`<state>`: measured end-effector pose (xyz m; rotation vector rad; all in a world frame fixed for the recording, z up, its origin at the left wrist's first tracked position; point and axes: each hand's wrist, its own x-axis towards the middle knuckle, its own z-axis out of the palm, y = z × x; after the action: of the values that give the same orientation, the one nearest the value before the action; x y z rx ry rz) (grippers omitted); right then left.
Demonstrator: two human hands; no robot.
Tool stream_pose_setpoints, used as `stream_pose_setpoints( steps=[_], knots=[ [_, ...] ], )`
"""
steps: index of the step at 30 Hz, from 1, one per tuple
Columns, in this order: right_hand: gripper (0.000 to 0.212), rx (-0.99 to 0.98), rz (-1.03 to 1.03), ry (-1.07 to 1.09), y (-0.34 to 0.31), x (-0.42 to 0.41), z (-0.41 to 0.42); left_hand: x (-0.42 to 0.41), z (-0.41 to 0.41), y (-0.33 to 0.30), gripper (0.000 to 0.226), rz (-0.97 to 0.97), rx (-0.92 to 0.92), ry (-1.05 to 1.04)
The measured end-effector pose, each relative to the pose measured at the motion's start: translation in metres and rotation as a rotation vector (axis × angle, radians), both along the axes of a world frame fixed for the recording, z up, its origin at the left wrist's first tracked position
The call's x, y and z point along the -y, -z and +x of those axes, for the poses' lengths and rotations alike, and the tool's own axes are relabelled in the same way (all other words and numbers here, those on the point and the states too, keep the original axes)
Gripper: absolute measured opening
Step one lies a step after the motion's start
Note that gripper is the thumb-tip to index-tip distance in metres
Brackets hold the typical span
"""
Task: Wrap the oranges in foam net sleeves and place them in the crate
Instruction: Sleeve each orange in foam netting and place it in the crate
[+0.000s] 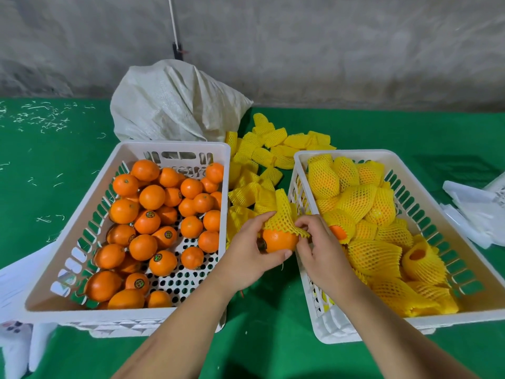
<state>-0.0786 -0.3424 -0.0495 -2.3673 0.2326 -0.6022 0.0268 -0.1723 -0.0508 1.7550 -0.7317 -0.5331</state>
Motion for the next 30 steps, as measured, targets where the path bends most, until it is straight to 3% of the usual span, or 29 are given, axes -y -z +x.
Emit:
stream_pose_setpoints(
  steps=[4,7,9,12,14,19,23,25,30],
  knots=[
    [0.022,0.073,-0.132,-0.103,0.0,-0.005,-0.003,0.009,0.004,0.003,0.075,-0.096,-0.097,-0.157],
    [0.045,0.014,-0.055,-0.079,0.002,-0.006,0.001,0.017,0.002,0.004,0.072,-0.075,-0.188,-0.229],
    [0.048,0.005,-0.024,-0.025,0.002,-0.004,0.004,0.016,0.0,0.006,0.077,-0.058,-0.258,-0.149],
    [0.04,0.045,-0.062,-0.028,0.003,0.0,0.002,0.009,-0.002,0.008,0.091,-0.004,-0.174,0.038],
    [0.039,0.058,-0.057,-0.01,0.001,0.001,0.0,0.008,-0.004,0.007,0.081,0.019,-0.085,0.064],
    [0.03,0.018,0.04,0.086,-0.003,0.003,0.005,0.01,-0.007,0.001,0.067,0.005,-0.091,-0.007],
    [0.028,-0.035,0.124,0.083,0.005,0.012,0.005,0.011,-0.006,0.004,0.072,0.116,-0.046,-0.031],
    [0.029,-0.041,0.158,0.09,0.006,0.011,0.006,0.012,-0.007,0.005,0.075,0.075,-0.072,-0.044],
    [0.019,0.1,-0.004,0.005,0.005,0.0,0.001,0.016,0.002,0.005,0.079,-0.058,-0.134,-0.212]
  ],
)
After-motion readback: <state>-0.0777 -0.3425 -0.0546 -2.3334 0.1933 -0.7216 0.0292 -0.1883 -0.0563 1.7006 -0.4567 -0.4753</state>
